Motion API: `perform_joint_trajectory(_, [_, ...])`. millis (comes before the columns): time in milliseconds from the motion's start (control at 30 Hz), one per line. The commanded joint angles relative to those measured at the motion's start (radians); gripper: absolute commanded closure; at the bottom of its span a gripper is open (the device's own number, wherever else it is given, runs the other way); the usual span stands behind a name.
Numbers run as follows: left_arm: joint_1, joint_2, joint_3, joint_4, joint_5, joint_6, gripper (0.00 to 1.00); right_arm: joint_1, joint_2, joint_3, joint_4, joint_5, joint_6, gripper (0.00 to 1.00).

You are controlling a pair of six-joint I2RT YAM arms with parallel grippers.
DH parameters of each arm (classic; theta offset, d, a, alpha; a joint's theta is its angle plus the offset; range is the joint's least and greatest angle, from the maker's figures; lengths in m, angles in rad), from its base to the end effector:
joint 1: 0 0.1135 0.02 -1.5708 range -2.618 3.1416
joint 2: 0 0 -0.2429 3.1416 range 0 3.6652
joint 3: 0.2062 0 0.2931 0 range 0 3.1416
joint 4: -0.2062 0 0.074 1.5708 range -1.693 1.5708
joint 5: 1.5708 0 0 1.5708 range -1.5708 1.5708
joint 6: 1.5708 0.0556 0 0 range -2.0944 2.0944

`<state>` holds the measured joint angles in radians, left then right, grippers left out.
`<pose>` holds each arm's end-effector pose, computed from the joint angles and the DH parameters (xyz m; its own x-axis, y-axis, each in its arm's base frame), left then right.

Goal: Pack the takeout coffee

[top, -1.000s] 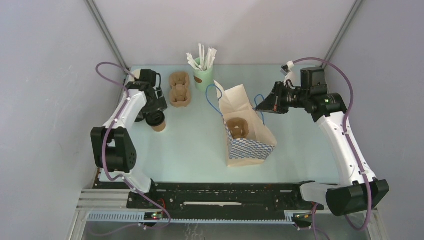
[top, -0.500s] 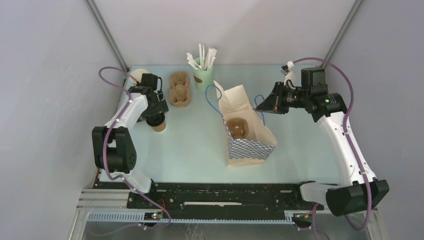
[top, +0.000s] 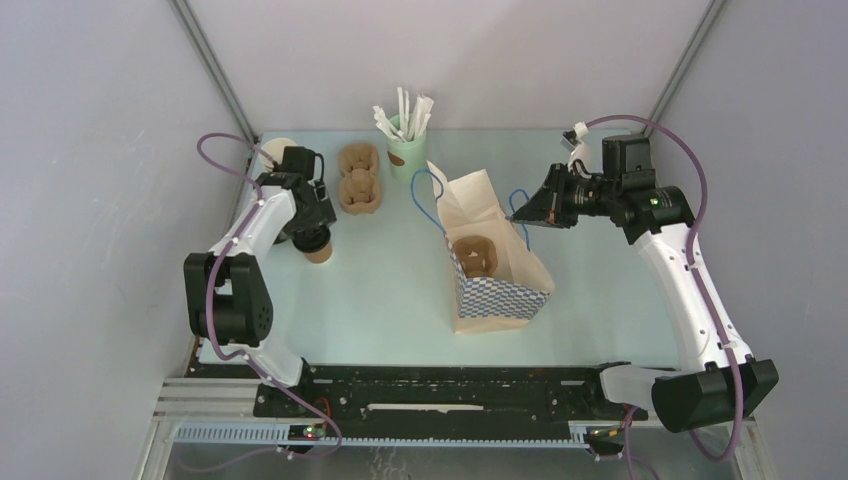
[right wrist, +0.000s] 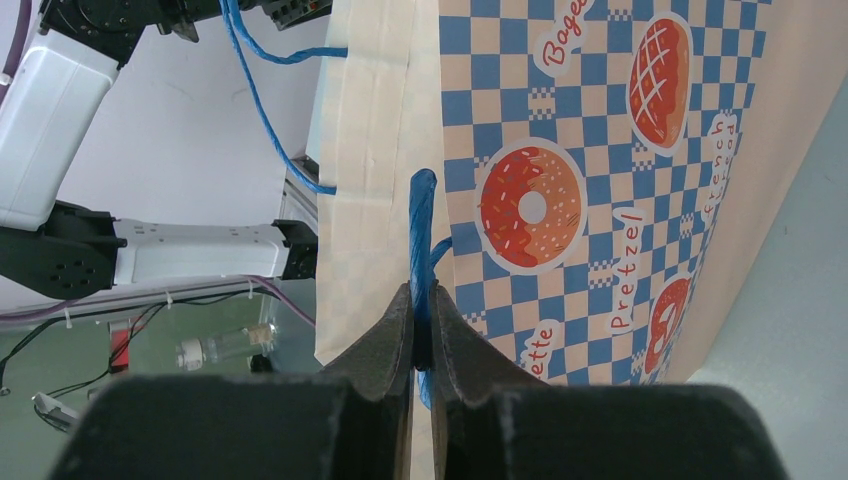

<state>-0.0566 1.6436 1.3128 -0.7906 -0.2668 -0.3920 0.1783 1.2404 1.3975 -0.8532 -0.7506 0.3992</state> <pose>0.3842 -0.0071 0.2044 -0.8082 -0.3233 -0.4922 -0.3988 0.9155 0.0535 0.2916 0.0911 0.3739 -0.8321 0.1389 -0.5370 -0.3488 0.6218 0.7012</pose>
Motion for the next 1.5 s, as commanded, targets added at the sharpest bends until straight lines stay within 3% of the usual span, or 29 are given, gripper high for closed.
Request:
perform_joint_trajectory(0, [0.005, -0.013, -0.022, 0.026, -0.011, 0.004, 0.19, -0.003, -0.007, 0.021, -0.01, -0.019, -0.017, 0.87])
perform_joint_trajectory(133, [0.005, -0.015, -0.031, 0.027, -0.02, 0.01, 0.23, -0.002, -0.008, 0.021, -0.007, -0.018, -0.013, 0.87])
perform_joint_trajectory(267, [0.006, -0.011, -0.04, 0.035, -0.012, 0.009, 0.16, -0.002, -0.007, 0.021, -0.007, -0.018, -0.011, 0.87])
perform_joint_trajectory(433, [0.007, -0.013, -0.054, 0.05, -0.007, 0.007, 0.16, -0.002, -0.007, 0.021, -0.007, -0.018, -0.009, 0.88])
perform_joint_trajectory(833, [0.007, -0.067, -0.041, 0.016, -0.005, 0.008, 0.47, 0.0, -0.014, 0.022, -0.004, -0.014, 0.002, 0.87])
perform_joint_trajectory(1133, [-0.037, -0.311, 0.038, -0.171, 0.084, -0.04, 0.52, 0.019, -0.053, 0.033, 0.112, -0.013, 0.069, 0.87])
perform_joint_trajectory(1300, [-0.122, -0.514, 0.146, -0.254, 0.221, -0.072, 0.53, 0.042, -0.045, 0.026, 0.196, -0.001, 0.163, 0.89])
perform_joint_trajectory(1467, [-0.236, -0.614, 0.294, -0.26, 0.351, -0.105, 0.54, 0.098, -0.06, 0.012, 0.299, 0.049, 0.236, 0.89])
